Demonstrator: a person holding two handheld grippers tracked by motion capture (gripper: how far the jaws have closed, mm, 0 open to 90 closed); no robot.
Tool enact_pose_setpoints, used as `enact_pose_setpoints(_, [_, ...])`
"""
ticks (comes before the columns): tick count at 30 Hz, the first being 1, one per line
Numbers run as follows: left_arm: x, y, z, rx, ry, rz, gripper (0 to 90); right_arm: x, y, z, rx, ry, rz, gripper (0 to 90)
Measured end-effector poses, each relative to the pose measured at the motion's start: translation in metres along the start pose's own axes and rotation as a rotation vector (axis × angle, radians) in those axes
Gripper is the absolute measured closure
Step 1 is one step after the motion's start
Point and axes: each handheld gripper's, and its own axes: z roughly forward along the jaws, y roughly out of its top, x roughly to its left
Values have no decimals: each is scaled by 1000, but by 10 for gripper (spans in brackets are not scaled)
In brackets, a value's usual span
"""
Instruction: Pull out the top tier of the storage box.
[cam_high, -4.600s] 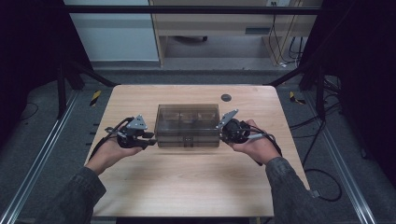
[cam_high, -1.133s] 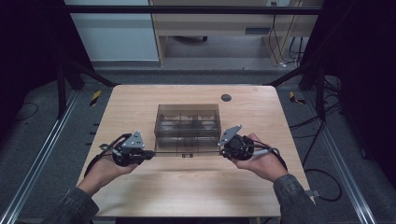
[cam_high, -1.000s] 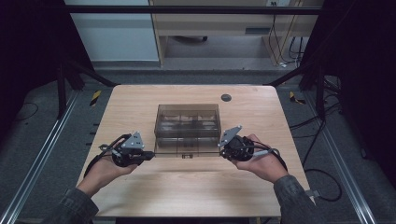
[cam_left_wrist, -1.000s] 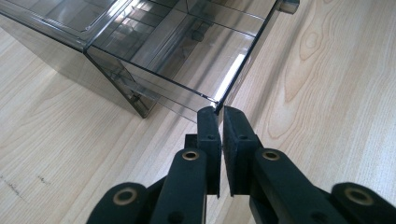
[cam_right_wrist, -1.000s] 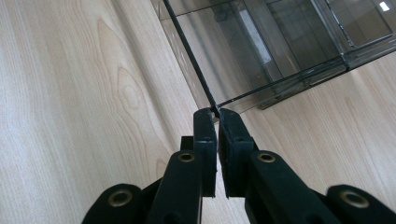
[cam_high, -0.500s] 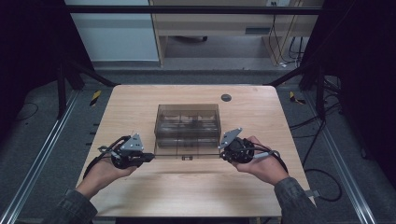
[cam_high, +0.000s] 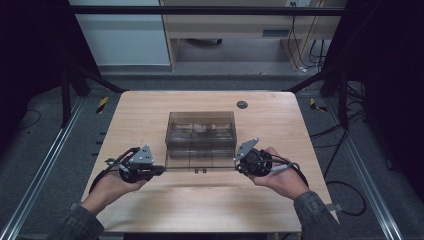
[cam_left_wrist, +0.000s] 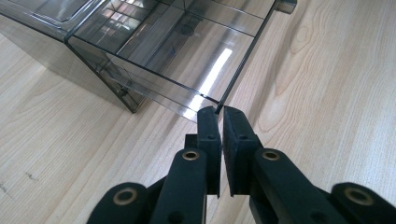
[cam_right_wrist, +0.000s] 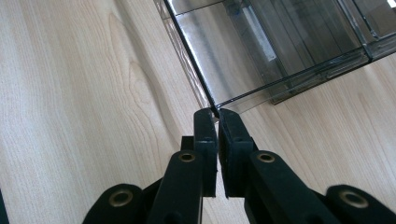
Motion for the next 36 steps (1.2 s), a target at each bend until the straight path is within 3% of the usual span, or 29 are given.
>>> enact_pose_setpoints(2, [0, 0, 0, 2, -1, 1, 854, 0, 0, 0, 1, -1, 0, 866])
enact_pose_setpoints(3, [2, 0, 2, -15, -11, 25, 853, 0, -1, 1, 3, 1, 2, 866])
enact_pose_setpoints(4, [0, 0, 1, 3, -4, 2, 854, 0, -1, 1, 1, 1, 2, 866])
enact_pose_setpoints(6, [1, 0, 3, -14, -10, 25, 853, 0, -2, 2, -2, 3, 2, 866])
enact_pose_setpoints(7, [0, -1, 1, 6, -4, 2, 853, 0, -2, 2, -2, 2, 2, 866])
enact_pose_setpoints(11, [-1, -1, 2, 2, -4, -2, 852, 1, -2, 3, 1, 4, 2, 866])
enact_pose_setpoints(13, [1, -1, 3, -23, -12, 17, 852, 0, -3, 3, 2, 6, -1, 866])
enact_pose_setpoints(14, [-1, -2, 2, -6, -5, -9, 852, 0, -3, 3, 2, 7, -1, 866])
enact_pose_setpoints(36, [1, -4, -2, -28, -13, -19, 837, -1, -6, 5, -3, 13, 14, 844])
